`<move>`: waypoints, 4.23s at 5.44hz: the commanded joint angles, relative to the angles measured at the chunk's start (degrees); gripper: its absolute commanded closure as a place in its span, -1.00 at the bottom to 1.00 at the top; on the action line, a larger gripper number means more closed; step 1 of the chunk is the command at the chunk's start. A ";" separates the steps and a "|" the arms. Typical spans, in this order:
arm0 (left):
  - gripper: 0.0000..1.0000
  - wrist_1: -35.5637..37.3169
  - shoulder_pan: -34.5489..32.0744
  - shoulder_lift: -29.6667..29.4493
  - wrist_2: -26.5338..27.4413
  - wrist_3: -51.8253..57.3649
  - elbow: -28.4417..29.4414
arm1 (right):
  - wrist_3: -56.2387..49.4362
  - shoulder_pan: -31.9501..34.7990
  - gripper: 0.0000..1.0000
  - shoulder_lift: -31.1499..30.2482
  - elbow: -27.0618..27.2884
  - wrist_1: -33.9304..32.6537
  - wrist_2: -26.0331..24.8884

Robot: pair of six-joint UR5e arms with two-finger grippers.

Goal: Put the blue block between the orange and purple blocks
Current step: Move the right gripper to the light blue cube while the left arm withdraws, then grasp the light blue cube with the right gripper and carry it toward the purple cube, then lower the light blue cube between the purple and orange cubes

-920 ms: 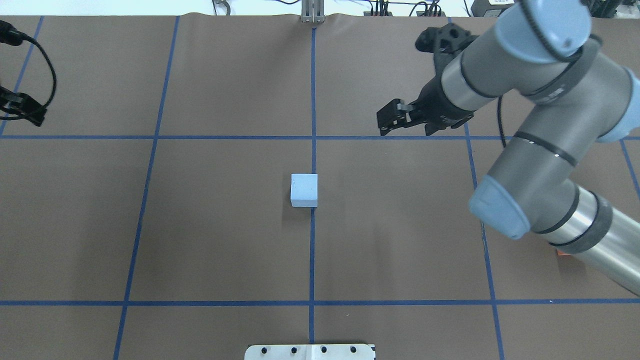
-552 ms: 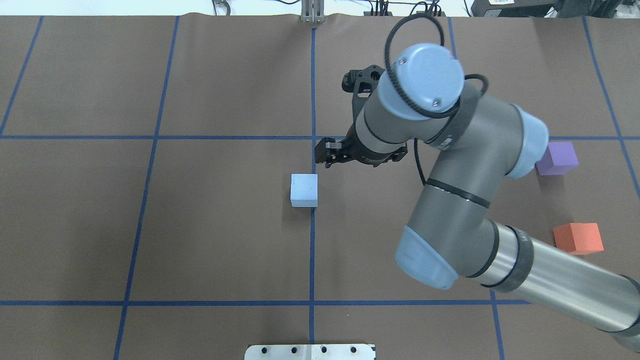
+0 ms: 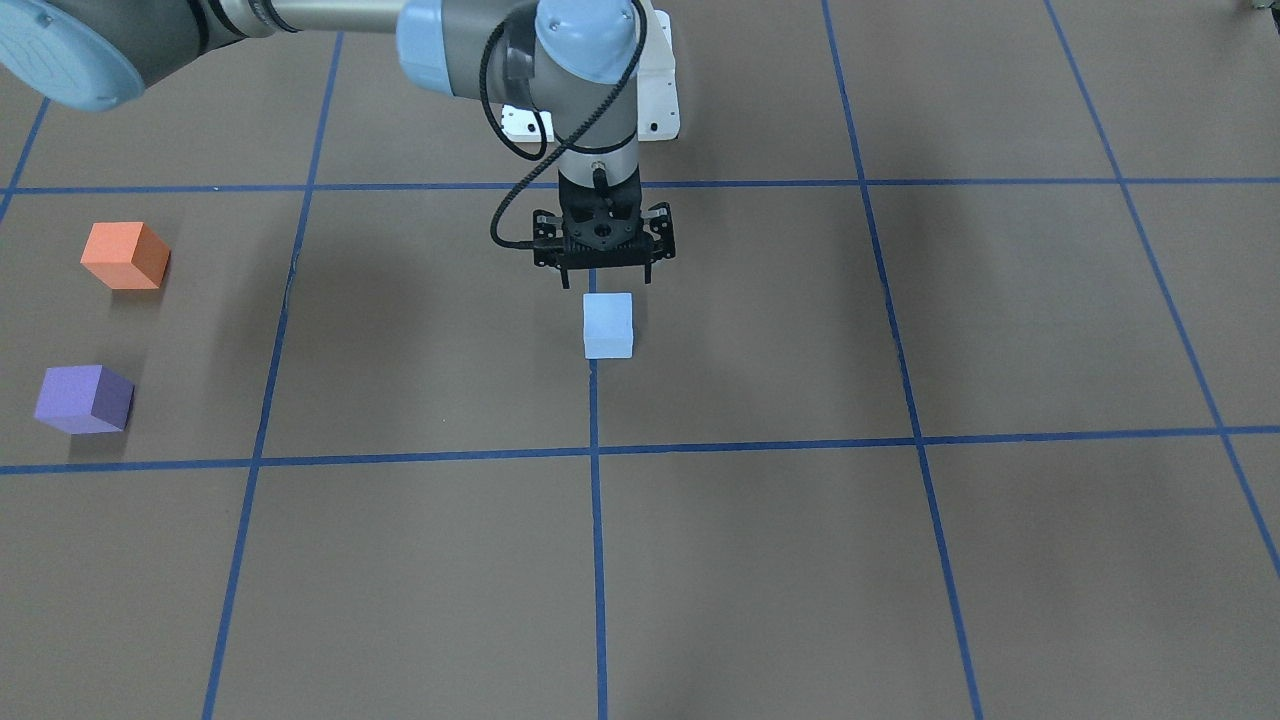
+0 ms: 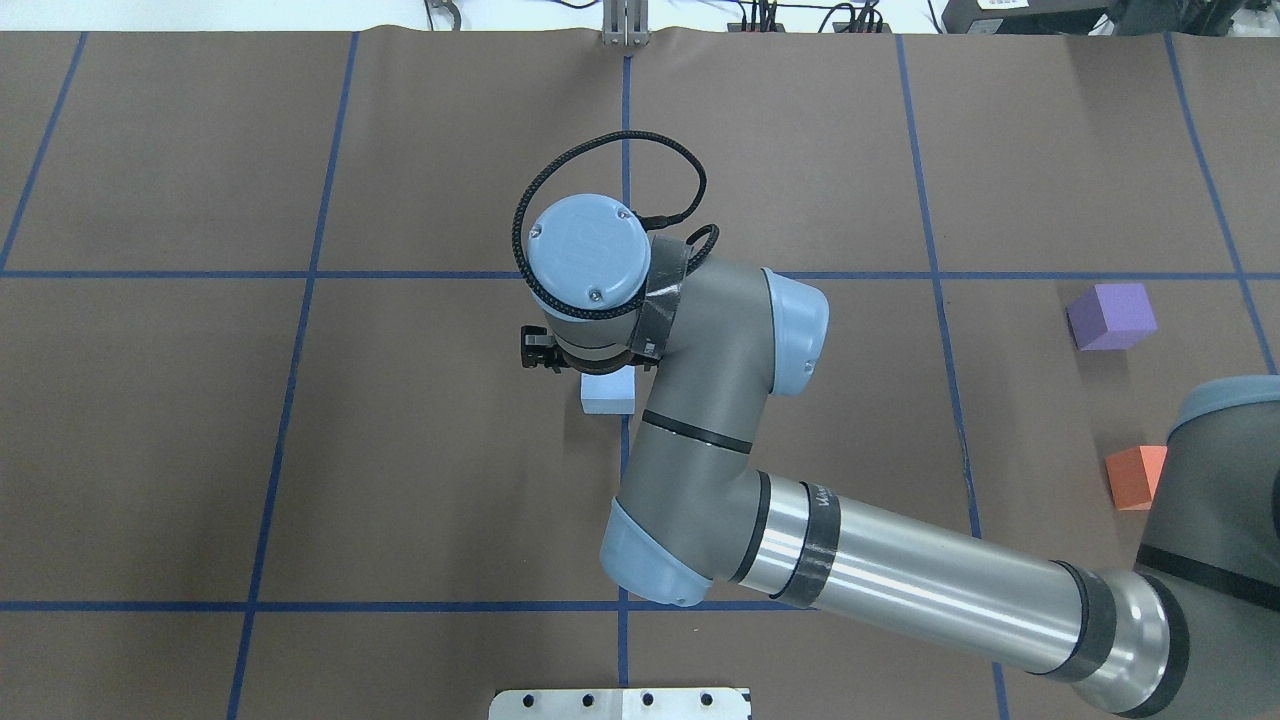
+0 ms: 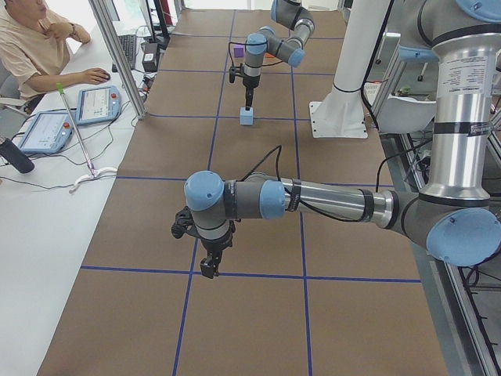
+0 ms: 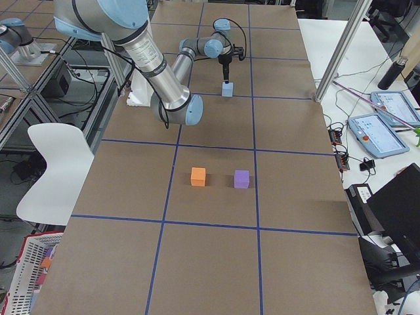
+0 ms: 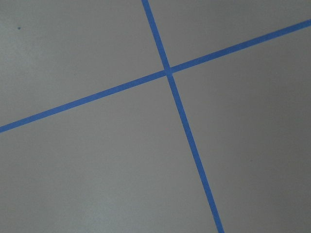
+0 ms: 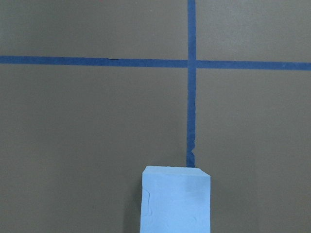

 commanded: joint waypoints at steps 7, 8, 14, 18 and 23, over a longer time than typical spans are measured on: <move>-1.00 -0.10 0.03 -0.02 -0.13 -0.03 -0.13 | -0.55 0.70 0.94 -5.01 1.68 6.60 -0.82; -1.00 -0.10 0.03 -0.02 -0.13 -0.03 -0.30 | -4.04 4.29 0.94 -12.53 10.61 6.51 1.45; -1.00 -1.32 0.12 -0.02 -0.48 0.06 -0.22 | -34.44 26.18 0.63 -48.39 31.61 3.73 14.12; -1.00 -1.51 0.21 -0.02 -2.24 0.06 -0.13 | -33.26 29.46 0.62 -62.60 20.66 30.28 18.87; -1.00 -1.51 0.21 -0.02 -2.24 0.06 0.05 | -25.69 27.97 -0.97 -62.44 19.58 33.93 18.61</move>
